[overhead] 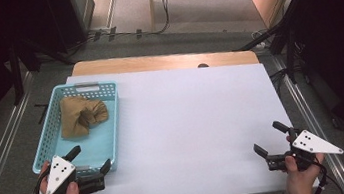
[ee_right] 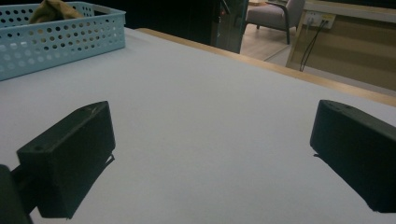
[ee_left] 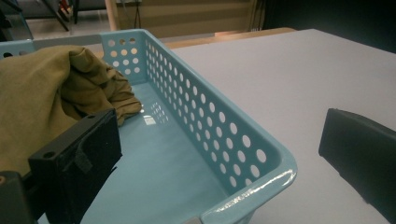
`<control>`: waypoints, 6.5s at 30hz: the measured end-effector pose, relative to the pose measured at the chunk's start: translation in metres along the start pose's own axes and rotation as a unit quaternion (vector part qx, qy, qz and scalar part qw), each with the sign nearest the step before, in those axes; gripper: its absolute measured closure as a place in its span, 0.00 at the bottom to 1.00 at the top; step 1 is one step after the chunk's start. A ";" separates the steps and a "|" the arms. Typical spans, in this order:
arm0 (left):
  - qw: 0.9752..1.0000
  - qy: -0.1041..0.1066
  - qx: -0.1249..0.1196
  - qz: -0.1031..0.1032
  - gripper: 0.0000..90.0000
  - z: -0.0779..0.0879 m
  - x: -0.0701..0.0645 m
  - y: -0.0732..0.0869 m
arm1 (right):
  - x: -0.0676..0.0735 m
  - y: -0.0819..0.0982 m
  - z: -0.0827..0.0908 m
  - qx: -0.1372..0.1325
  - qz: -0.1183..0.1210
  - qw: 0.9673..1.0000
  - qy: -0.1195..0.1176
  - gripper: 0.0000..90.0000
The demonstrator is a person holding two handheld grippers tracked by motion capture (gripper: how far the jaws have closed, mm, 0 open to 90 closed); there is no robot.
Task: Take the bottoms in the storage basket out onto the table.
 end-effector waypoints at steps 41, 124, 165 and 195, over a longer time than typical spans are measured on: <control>0.999 -0.013 0.030 0.024 0.00 -0.035 0.034 -0.094 | 0.012 -0.004 0.000 0.004 0.013 1.000 -0.010 0.00; 0.915 -0.209 0.330 0.103 0.43 -0.154 0.141 -0.008 | 0.012 0.004 -0.010 0.029 0.008 1.000 -0.009 0.00; 0.968 -0.159 0.162 0.106 0.74 -0.134 0.130 -0.049 | 0.004 0.005 -0.007 0.026 -0.006 1.000 0.001 0.00; 0.988 -0.104 0.065 0.092 0.74 -0.114 0.104 -0.085 | 0.003 0.006 -0.009 0.027 -0.008 1.000 0.003 0.00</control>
Point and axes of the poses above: each handheld gripper's, and its own axes: z roughly backward along the jaws, y roughly out of its underside, x roughly to its left, the point moved 5 cm from there along -z, roughly forward along the jaws, and after that the axes turned 1 degree about -x, right-handed, at the moved point
